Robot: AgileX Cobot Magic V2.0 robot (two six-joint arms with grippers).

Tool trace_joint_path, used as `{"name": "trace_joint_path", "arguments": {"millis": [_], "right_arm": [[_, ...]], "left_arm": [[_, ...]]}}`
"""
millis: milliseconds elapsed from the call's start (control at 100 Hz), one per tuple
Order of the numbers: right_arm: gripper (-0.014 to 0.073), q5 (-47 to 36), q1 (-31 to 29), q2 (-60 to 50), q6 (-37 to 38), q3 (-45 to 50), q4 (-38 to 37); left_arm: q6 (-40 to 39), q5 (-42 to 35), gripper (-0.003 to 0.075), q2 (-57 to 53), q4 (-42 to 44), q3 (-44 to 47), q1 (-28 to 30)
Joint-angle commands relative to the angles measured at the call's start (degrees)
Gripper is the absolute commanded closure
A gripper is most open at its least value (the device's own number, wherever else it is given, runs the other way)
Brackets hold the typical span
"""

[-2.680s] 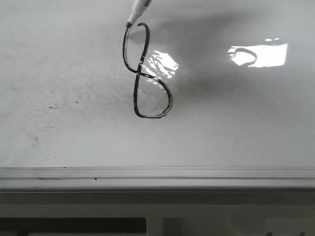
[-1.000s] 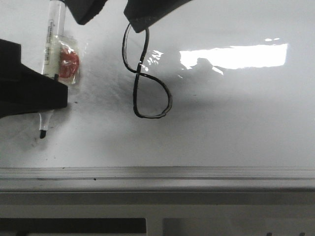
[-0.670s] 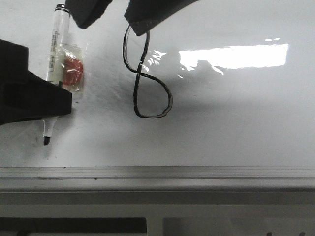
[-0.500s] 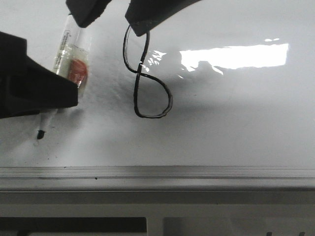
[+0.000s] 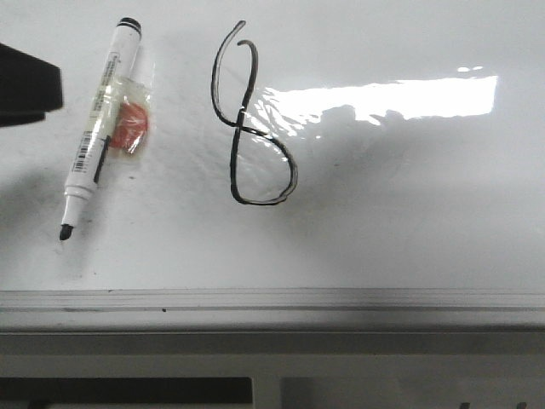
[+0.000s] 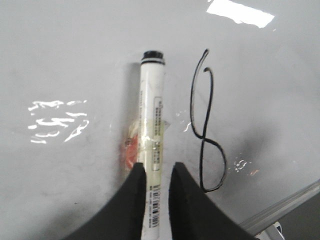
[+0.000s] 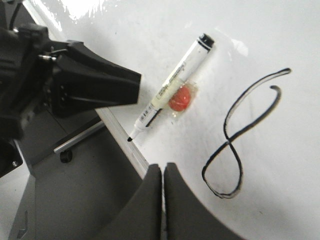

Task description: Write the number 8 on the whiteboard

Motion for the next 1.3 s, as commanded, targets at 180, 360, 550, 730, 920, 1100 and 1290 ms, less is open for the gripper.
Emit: {"name": "trace_joint_path", "arguments": {"millis": [180,360,550,730,920,1100,1290], "right_arm": [[0.0658,-20.79,-0.17,-19.41,-0.01,16.25,-5.34],[0.0658,-24.66,-0.17,-33.38,-0.28,26.79,-11.66],[0.0658,-23.85,-0.17,-44.21,-0.28,33.22,-12.17],[0.0658,-23.85,-0.17,-47.97,-0.28,35.61,-12.17],[0.0658,-23.63,-0.17,-47.97,-0.28,35.83,-12.17],[0.0658,-23.63,-0.17,-47.97,-0.28,35.83,-12.17],[0.0658,-23.63,-0.17,-47.97,-0.28,35.83,-12.17]], "left_arm": [[0.11,-2.58,0.0741,-17.3,6.43,6.25,0.01],[0.11,-2.58,0.0741,-30.86,6.95,13.26,0.01],[0.11,-2.58,0.0741,-40.74,6.95,16.69,0.01],[0.11,-2.58,0.0741,-42.24,6.95,17.94,0.01],[0.11,-2.45,0.0741,-42.24,6.95,18.06,0.01],[0.11,-2.57,0.0741,-42.24,6.95,18.47,0.01],[0.11,-2.57,0.0741,-42.24,8.56,20.06,2.14]]}}
